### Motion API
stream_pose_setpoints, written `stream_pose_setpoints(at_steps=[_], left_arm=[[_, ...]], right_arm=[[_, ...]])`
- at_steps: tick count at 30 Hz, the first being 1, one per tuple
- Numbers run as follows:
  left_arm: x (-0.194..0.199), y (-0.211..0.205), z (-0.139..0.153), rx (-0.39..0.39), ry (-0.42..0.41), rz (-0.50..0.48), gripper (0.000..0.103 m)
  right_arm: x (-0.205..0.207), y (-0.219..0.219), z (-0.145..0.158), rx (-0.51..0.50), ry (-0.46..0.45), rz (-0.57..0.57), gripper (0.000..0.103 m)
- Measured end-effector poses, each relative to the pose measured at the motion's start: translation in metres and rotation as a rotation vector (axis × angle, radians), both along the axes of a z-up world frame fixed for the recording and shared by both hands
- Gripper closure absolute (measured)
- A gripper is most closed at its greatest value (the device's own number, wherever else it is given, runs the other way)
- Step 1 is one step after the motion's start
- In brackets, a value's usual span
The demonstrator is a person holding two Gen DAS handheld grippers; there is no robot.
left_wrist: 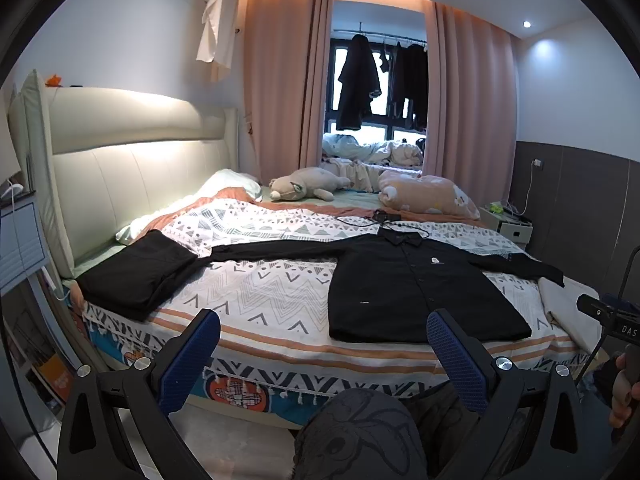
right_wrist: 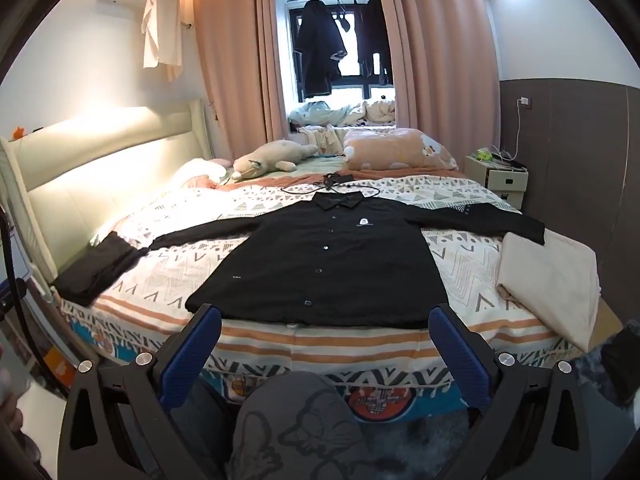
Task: Fold large clothes
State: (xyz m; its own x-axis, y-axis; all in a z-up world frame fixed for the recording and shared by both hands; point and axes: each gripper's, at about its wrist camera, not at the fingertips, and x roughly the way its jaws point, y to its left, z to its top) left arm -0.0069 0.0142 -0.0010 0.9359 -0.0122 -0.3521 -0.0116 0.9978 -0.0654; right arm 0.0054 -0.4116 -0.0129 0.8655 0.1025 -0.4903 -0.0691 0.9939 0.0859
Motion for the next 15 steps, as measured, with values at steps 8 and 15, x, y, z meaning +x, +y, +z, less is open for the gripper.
stream_pose_setpoints(at_steps=[8,15], left_arm=[[-0.0052,0.0023,-0.0009,-0.006,0.000,-0.005,0.000],[-0.0077,0.0022,-0.0001,-0.018,0.000,-0.016,0.000]], right_arm=[[-0.0035,0.0018,-0.0002,0.000,-0.006,0.004,0.000],[-0.0031,0.0021,-0.0004,-0.003,0.000,0.005,0.000]])
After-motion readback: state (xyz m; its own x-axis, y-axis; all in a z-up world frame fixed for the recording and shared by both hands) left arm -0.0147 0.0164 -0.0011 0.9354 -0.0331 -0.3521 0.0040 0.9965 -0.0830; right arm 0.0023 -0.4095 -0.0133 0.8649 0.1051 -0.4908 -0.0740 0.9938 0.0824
